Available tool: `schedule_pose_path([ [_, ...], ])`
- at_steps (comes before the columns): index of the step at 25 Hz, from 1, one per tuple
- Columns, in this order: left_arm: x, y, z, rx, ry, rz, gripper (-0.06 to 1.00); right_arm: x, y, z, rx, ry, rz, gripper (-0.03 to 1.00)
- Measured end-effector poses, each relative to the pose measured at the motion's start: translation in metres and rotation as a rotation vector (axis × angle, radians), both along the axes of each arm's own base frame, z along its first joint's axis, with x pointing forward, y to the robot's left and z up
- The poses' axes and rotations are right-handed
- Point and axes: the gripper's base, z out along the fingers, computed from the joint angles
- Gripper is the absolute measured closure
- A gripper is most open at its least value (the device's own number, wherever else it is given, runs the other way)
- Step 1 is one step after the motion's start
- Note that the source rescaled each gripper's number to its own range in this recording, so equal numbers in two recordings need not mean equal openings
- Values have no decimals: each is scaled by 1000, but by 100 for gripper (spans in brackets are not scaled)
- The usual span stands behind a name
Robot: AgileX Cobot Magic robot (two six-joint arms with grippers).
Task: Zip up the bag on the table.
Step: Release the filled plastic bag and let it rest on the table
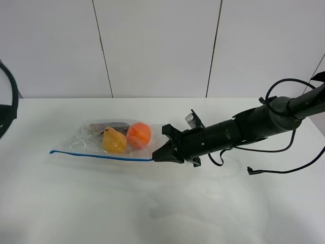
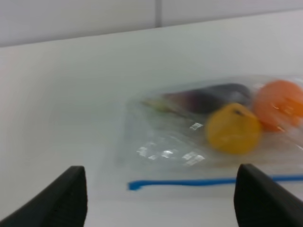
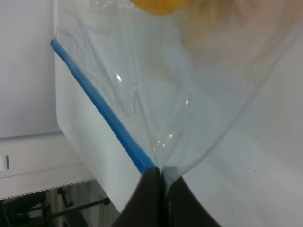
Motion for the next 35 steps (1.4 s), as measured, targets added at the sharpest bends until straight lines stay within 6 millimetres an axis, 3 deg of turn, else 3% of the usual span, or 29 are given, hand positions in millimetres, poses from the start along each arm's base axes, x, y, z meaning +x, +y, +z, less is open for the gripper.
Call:
schedule_pose_path([
  [11,-77,-5,16,-55,-185,-88,11,-1,0,-1,-5,10,3,97],
  [18,-120,-1,10,-81,-206,-99,11,-1,0,-1,-10,10,1,97],
  [30,-147,0,-8,-91,-133,-109,11,0,-3,-4,-49,-3,-2,97],
  [35,-151,1,-31,-98,-61,-107,11,1,-3,-4,-60,-8,-8,97],
])
